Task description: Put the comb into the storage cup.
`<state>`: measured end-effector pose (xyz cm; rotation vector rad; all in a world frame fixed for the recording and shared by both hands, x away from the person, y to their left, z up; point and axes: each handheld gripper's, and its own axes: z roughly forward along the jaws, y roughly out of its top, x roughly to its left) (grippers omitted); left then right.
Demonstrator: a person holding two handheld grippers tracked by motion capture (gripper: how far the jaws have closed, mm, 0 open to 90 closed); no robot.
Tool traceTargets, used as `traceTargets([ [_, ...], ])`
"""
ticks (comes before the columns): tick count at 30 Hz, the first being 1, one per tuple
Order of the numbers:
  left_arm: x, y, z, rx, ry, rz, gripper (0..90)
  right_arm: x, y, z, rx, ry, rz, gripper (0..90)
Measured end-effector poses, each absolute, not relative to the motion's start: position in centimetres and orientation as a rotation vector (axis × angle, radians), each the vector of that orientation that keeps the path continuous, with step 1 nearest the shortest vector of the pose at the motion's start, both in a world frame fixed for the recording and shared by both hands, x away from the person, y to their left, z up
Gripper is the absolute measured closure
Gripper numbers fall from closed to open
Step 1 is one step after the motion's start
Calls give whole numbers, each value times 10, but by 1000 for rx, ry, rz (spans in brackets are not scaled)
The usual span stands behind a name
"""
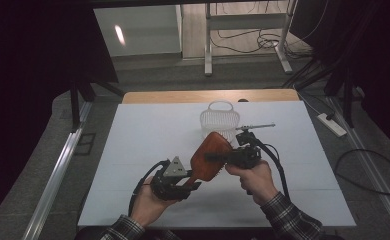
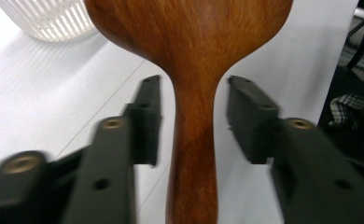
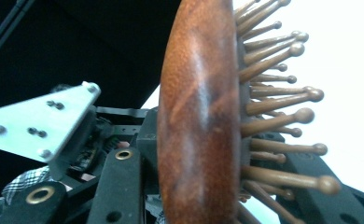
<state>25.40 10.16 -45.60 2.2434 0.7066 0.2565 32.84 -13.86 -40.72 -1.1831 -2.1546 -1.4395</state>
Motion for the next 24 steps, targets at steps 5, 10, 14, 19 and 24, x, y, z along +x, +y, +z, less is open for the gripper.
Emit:
traceTargets([
  [5,256,103,-457,2243,725,230,451,328,-140,-405,-1184,-2167,-1450,572],
  [10,261,109,-457,2217,762,187,352,330,-142,-405,-1194,-2159,-1457,570],
  [14,262,115,-456,2190,787,174,257,331,-144,-404,-1200,-2155,-1468,569],
  [19,265,123,-458,2175,826,119,156,332,-146,-404,-1214,-2153,-1471,569],
  [24,265,130,-457,2170,833,110,117,333,-148,-403,-1214,-2162,-1472,569],
])
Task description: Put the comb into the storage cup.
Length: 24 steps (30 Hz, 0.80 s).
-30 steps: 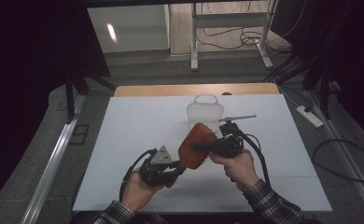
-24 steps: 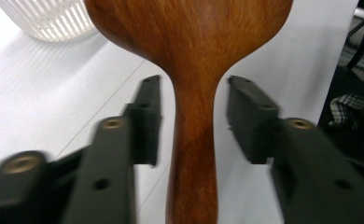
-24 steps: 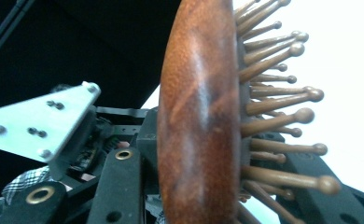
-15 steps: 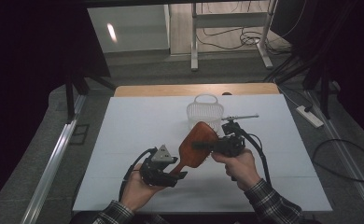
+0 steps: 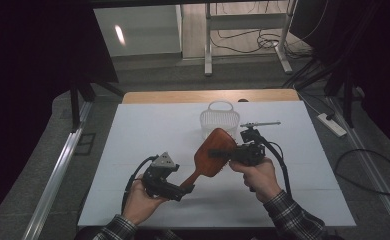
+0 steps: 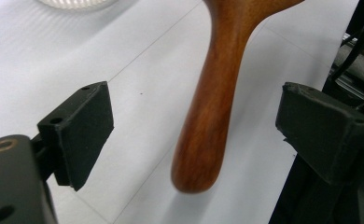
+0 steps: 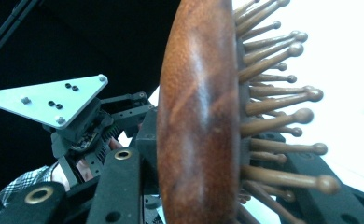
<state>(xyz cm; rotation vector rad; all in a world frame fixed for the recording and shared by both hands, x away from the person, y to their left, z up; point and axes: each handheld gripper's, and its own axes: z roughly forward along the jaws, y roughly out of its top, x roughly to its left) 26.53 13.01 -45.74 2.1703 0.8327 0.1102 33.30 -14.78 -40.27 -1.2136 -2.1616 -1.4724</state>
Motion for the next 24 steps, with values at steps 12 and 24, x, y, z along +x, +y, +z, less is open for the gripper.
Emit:
traceTargets([
  [12,260,153,-456,2158,859,167,0,339,-157,-400,-1250,-2141,-1513,567],
  [24,247,180,-459,2140,878,194,0,346,-166,-395,-1295,-2136,-1551,567],
])
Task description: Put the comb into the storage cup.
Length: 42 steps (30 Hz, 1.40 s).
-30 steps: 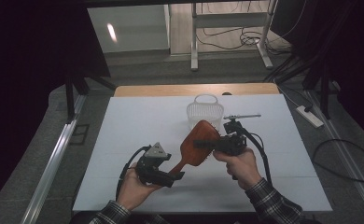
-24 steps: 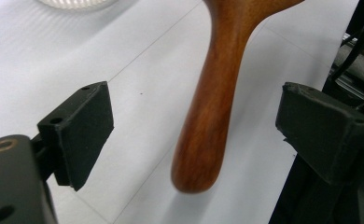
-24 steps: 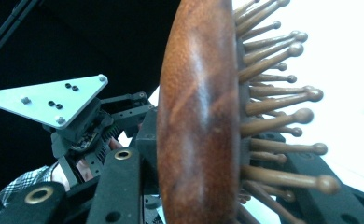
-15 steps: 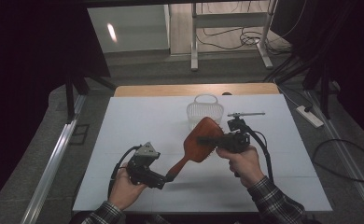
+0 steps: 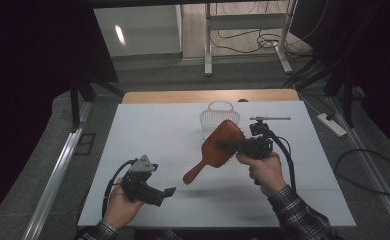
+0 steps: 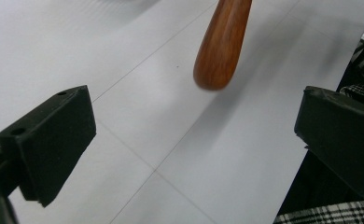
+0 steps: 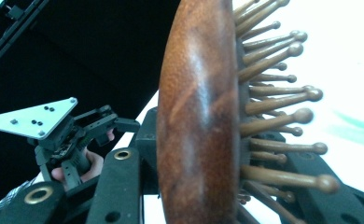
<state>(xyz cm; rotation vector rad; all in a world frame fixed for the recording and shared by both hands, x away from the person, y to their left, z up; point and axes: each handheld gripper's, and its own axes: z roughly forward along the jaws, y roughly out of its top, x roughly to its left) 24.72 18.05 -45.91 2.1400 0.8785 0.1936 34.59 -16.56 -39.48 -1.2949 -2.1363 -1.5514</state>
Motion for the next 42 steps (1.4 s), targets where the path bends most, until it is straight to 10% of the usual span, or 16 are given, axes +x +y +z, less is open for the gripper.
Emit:
traceTargets([
  [42,201,251,-470,2040,1043,271,0,382,-190,-366,-1430,-2119,-1647,565],
])
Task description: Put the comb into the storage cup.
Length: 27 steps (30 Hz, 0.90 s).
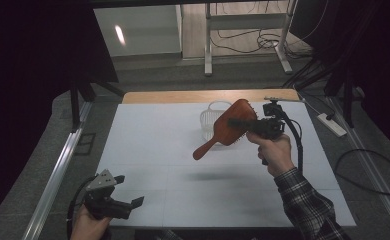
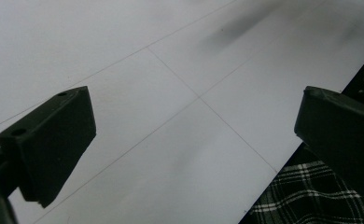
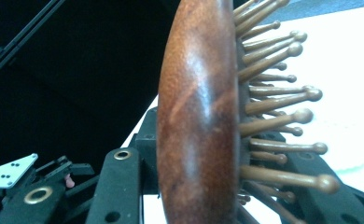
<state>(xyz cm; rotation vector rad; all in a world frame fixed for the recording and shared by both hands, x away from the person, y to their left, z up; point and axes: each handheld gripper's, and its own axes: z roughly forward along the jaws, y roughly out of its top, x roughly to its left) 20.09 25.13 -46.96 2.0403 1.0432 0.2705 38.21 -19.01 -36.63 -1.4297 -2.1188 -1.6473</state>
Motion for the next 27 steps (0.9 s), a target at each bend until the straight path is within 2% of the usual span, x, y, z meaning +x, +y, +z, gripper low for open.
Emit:
traceTargets([
  [27,203,247,-471,2092,1055,269,0,417,-205,-347,-1543,-2074,-1701,565],
])
